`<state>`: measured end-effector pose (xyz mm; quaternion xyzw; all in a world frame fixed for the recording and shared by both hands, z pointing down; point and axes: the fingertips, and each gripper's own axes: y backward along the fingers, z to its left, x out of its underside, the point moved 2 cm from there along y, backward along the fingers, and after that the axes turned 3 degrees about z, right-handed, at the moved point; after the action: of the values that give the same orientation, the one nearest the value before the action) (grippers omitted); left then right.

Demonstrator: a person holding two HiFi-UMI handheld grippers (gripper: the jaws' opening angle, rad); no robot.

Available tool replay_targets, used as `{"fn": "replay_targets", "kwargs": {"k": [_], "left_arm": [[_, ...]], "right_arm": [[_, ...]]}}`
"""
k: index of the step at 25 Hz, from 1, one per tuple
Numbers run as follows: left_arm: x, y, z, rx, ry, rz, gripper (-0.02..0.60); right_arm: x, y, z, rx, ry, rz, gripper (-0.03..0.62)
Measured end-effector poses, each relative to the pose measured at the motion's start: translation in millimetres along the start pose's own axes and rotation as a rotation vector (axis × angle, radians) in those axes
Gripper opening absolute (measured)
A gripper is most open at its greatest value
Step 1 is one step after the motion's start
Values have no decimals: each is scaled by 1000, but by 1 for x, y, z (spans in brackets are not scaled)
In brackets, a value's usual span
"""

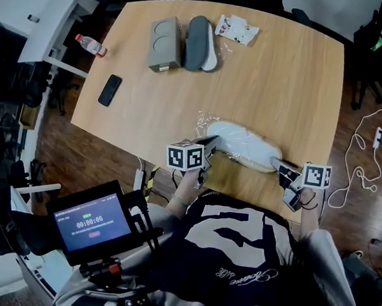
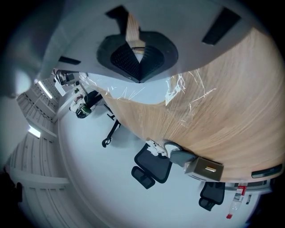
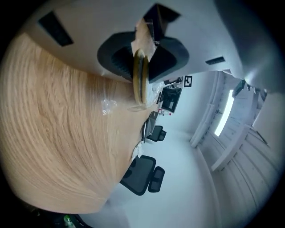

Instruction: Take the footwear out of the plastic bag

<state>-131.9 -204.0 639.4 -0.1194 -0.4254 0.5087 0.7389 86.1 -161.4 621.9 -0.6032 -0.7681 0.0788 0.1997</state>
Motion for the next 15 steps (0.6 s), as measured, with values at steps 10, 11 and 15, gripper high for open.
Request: {"fn": "replay_targets", "kwargs": {"k": [10, 11, 15], "left_arm": [[2, 4, 11, -98, -69, 4, 3], [2, 3, 13, -115, -84, 15, 3], [3, 1, 15, -166, -111, 52, 3]], "right_arm": [[-3, 48, 16, 149, 148, -36, 76], [-3, 55, 18, 163, 162, -43, 75], [1, 84, 27, 225, 202, -73, 74]]}}
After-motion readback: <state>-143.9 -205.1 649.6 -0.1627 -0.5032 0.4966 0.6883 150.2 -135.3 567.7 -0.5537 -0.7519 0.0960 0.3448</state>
